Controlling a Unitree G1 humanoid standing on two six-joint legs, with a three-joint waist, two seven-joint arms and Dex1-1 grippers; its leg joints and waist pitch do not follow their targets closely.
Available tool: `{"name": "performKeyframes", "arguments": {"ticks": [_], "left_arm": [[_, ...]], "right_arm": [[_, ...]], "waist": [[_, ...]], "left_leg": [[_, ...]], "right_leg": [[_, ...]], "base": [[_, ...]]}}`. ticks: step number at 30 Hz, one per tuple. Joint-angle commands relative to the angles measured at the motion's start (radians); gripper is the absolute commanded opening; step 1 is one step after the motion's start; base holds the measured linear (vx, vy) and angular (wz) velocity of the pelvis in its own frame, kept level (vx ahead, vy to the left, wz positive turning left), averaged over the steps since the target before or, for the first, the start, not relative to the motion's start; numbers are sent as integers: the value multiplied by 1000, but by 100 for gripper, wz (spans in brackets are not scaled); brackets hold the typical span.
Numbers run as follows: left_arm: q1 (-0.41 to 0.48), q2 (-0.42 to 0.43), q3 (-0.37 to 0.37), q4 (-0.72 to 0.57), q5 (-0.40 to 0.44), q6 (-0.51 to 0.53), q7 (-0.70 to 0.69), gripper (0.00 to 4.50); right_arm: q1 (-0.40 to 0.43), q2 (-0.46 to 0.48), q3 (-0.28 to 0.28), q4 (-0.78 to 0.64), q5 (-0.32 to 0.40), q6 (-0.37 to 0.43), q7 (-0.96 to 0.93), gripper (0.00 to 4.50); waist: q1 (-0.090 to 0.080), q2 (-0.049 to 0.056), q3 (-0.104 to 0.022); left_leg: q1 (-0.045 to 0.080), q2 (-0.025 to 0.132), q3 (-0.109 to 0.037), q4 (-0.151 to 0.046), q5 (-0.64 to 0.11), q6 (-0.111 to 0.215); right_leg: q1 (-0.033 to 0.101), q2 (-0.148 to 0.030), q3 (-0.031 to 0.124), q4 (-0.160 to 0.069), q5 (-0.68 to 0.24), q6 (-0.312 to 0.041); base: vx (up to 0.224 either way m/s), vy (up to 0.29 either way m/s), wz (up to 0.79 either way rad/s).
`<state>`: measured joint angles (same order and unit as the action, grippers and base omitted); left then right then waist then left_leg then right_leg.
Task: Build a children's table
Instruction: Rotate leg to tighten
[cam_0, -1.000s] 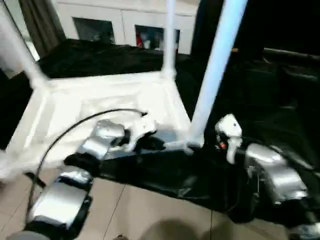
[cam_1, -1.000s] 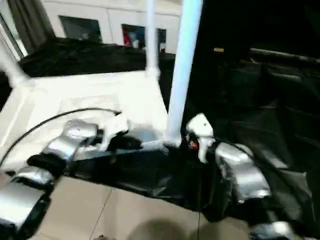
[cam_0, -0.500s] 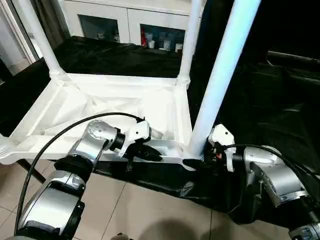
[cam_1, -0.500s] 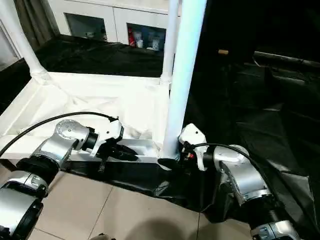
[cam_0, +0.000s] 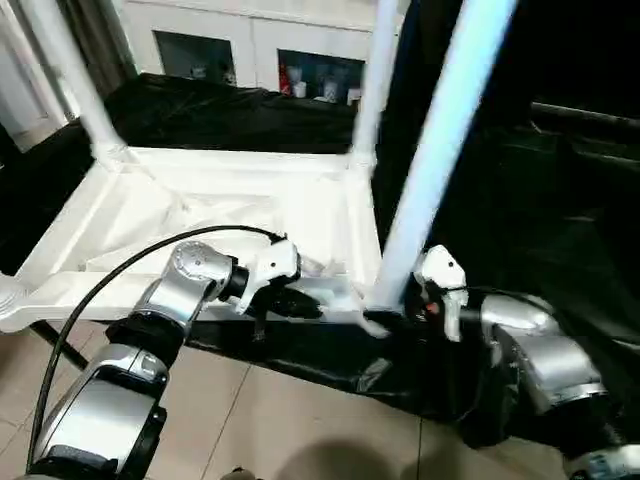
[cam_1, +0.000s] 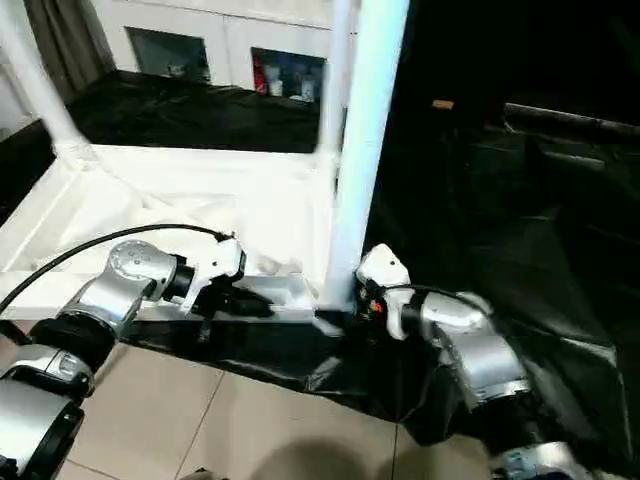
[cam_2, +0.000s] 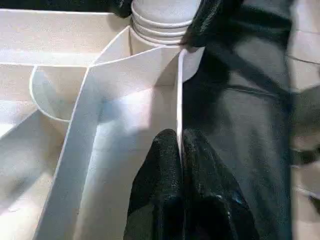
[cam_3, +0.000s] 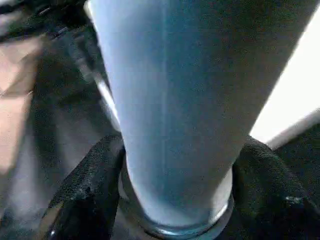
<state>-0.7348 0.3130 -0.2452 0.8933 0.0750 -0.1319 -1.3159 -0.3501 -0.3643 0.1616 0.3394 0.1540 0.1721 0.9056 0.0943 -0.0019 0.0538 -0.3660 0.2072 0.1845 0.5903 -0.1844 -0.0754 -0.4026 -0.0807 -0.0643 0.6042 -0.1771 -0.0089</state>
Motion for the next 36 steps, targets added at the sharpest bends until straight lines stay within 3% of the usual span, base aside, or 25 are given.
{"name": "performKeyframes", "arguments": {"ticks": [1, 4, 5, 7, 9, 11, 13, 16, 19, 20, 21, 22, 23, 25, 27, 28, 30, 32, 34, 35, 36], "left_arm": [[-21, -79, 8, 62, 28, 18, 172, 0], [-36, -124, 9, 90, 35, 30, 243, 0], [-43, -153, 6, 103, 42, 36, 283, 0], [-64, -228, -10, 135, 61, 69, 374, 0], [-74, -259, -19, 151, 75, 82, 430, 0], [-81, -281, -26, 152, 79, 93, 451, 0], [-92, -298, -19, 157, 77, 101, 474, 0], [-108, -292, -15, 175, 89, 72, 478, 0], [-111, -283, -10, 176, 90, 62, 471, 0], [-111, -270, -10, 173, 94, 50, 462, 0], [-107, -253, -9, 167, 92, 42, 442, 0], [-104, -240, -11, 164, 93, 27, 426, 0], [-98, -218, -12, 159, 90, 4, 395, 0], [-93, -183, -13, 155, 87, -21, 346, 0], [-86, -159, -12, 144, 78, -30, 291, 0], [-82, -144, -10, 134, 68, -30, 256, 0], [-69, -107, -14, 107, 53, -41, 166, 0], [-62, -90, -18, 94, 48, -45, 125, 0], [-48, -51, -27, 65, 32, -39, 26, 0], [-39, -31, -32, 48, 23, -23, -22, 0], [-35, -18, -33, 34, 16, -4, -55, 0]], "right_arm": [[14, 95, -41, 47, -11, 10, -189, 268], [19, 155, -62, 61, -22, 19, -305, 267], [18, 190, -71, 70, -34, 23, -376, 267], [-2, 276, -88, 107, -74, 32, -553, 267], [-18, 306, -88, 131, -93, 28, -610, 267], [-33, 320, -76, 150, -108, 17, -631, 267], [-46, 321, -57, 166, -131, -1, -632, 267], [-50, 349, -94, 170, -96, -10, -620, 267], [-48, 354, -96, 162, -88, -18, -605, 267], [-49, 352, -92, 158, -84, -32, -592, 323], [-49, 336, -89, 147, -76, -37, -560, 336], [-48, 312, -87, 130, -63, -31, -516, 336], [-48, 282, -86, 107, -45, -22, -459, 346], [-35, 216, -66, 56, -32, 2, -350, 372], [-19, 155, -42, 10, -32, 13, -263, 381], [-8, 116, -29, -19, -27, 19, -209, 381], [18, 28, -5, -80, -14, 26, -94, 381], [27, -7, 4, -101, -9, 28, -50, 381], [36, -66, 14, -119, -8, 25, 35, 381], [38, -84, 16, -116, -7, 21, 66, 381], [35, -93, 17, -113, -3, 21, 89, 381]], "waist": [[-3, 5, -64], [-10, -4, -63], [-11, 10, -62], [-17, 3, -57], [-19, 6, -56], [-21, 9, -52], [-23, 12, -56], [-21, 9, -58], [-20, 13, -60], [-21, 21, -61], [-22, 18, -61], [-22, 28, -61], [-26, 19, -62], [-27, 20, -65], [-28, 19, -68], [-30, 12, -71], [-24, 8, -74], [-19, 14, -79], [-19, 13, -84], [-19, -9, -78], [-13, -5, -74]], "left_leg": [[14, 26, -6, -72, -210, 26], [16, 21, -10, -76, -246, 1], [17, 22, -10, -76, -252, 0], [26, 18, -10, -79, -298, -18], [27, 18, -13, -82, -317, -24], [36, 15, -14, -83, -361, -14], [32, 17, -17, -86, -357, -10], [25, 16, -17, -89, -331, 5], [24, 18, -16, -89, -315, 12], [25, 18, -16, -89, -318, 10], [24, 18, -16, -90, -322, 10], [24, 16, -17, -89, -328, 10], [21, 16, -16, -89, -333, 19], [17, 16, -15, -86, -295, 36], [13, 17, -12, -80, -242, 55], [9, 16, -11, -77, -202, 66], [8, 18, -9, -71, -148, 93], [2, 23, -8, -63, -86, 129], [1, 24, -6, -57, -67, 145], [-2, 25, -3, -59, -81, 152], [0, 26, -3, -60, -105, 146]], "right_leg": [[47, -64, 43, -71, -216, -228], [49, -64, 41, -80, -292, -199], [44, -65, 43, -81, -299, -197], [39, -62, 41, -95, -387, -168], [39, -63, 41, -97, -416, -154], [34, -65, 39, -109, -481, -137], [39, -64, 38, -110, -462, -132], [45, -63, 39, -105, -398, -142], [46, -65, 40, -101, -360, -156], [46, -65, 40, -101, -349, -161], [46, -64, 40, -101, -347, -162], [48, -65, 40, -99, -345, -165], [52, -64, 39, -101, -338, -165], [59, -63, 39, -96, -287, -175], [62, -63, 41, -88, -219, -192], [66, -63, 39, -82, -172, -206], [68, -62, 38, -71, -95, -232], [69, -60, 36, -54, 11, -263], [65, -60, 36, -46, 60, -282], [64, -60, 34, -48, 38, -284], [61, -65, 34, -49, -29, -280]], "base": [[0, 0, 0], [0, 0, 0], [0, 0, 0], [0, 0, 0], [0, 0, 0], [0, 0, 0], [0, 0, 0], [0, 0, 0], [0, 0, 0], [0, 0, 0], [0, 0, 0], [0, 0, 0], [0, 0, 0], [0, 0, 0], [0, 0, 0], [0, 0, 0], [0, 0, 0], [0, 0, 0], [0, 0, 0], [0, 0, 0], [0, 0, 0]]}}
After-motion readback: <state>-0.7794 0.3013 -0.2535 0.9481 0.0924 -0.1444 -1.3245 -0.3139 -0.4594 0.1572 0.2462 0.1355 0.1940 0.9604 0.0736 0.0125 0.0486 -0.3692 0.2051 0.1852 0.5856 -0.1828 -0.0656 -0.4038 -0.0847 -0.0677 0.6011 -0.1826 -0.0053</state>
